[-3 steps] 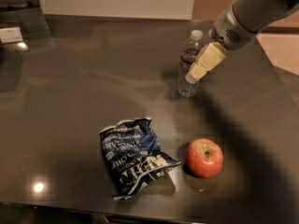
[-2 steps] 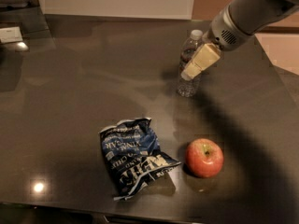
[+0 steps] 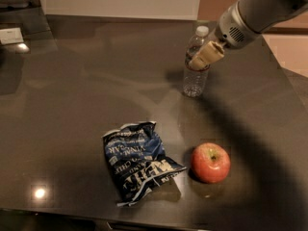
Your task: Knock water bottle over
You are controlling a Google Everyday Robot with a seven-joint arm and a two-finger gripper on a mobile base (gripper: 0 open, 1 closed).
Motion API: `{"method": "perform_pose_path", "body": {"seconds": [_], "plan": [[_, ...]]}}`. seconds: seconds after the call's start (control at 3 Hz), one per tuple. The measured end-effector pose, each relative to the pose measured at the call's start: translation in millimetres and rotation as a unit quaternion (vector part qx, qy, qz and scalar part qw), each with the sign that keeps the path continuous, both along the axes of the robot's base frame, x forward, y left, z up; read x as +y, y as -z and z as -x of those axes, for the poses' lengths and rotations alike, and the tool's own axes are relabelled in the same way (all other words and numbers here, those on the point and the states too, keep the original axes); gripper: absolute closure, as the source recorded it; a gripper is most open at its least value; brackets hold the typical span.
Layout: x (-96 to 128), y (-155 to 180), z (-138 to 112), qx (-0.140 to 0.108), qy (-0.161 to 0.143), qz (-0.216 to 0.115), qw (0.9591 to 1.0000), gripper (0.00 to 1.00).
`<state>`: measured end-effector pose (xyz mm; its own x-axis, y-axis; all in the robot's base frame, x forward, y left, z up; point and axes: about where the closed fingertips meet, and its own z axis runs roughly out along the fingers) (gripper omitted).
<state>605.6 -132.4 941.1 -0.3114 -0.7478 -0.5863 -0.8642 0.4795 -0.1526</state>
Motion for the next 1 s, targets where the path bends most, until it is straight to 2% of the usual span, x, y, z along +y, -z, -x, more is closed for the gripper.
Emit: {"method": "perform_pose_path", "body": {"seconds": [0.33,0.67,1.0], "plan": [[-7,-19,-9,-0.004,-0.005,0.031,0.9995,0.86],[-18,-31,-19,0.008,-0.022,0.107,0.994,1.0],[-28,-24,-17,0.045,-0.052,0.189,0.9796,1.0]]}}
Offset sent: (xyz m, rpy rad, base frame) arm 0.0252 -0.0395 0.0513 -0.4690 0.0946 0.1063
